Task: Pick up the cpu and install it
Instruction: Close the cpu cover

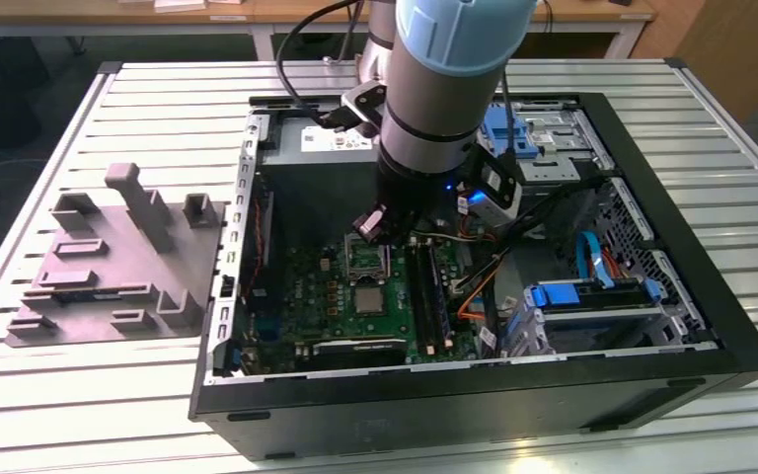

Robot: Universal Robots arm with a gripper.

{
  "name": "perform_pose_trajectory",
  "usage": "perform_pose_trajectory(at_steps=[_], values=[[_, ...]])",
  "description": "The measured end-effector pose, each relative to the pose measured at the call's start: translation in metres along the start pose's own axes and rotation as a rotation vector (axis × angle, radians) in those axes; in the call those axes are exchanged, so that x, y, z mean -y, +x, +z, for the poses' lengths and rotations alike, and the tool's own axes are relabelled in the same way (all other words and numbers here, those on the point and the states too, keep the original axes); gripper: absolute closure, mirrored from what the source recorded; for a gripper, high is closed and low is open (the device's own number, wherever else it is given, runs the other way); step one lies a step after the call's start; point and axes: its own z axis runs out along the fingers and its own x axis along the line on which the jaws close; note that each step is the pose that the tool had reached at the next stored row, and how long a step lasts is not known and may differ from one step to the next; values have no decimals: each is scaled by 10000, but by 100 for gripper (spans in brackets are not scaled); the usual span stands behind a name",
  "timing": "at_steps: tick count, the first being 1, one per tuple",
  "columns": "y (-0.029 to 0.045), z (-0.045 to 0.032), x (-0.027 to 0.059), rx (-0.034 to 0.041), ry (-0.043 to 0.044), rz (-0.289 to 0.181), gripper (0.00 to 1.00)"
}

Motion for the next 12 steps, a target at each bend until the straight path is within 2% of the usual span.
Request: perform_pose_trajectory(at_steps=[12], values=[[0,1,0,2,0,-9,89]])
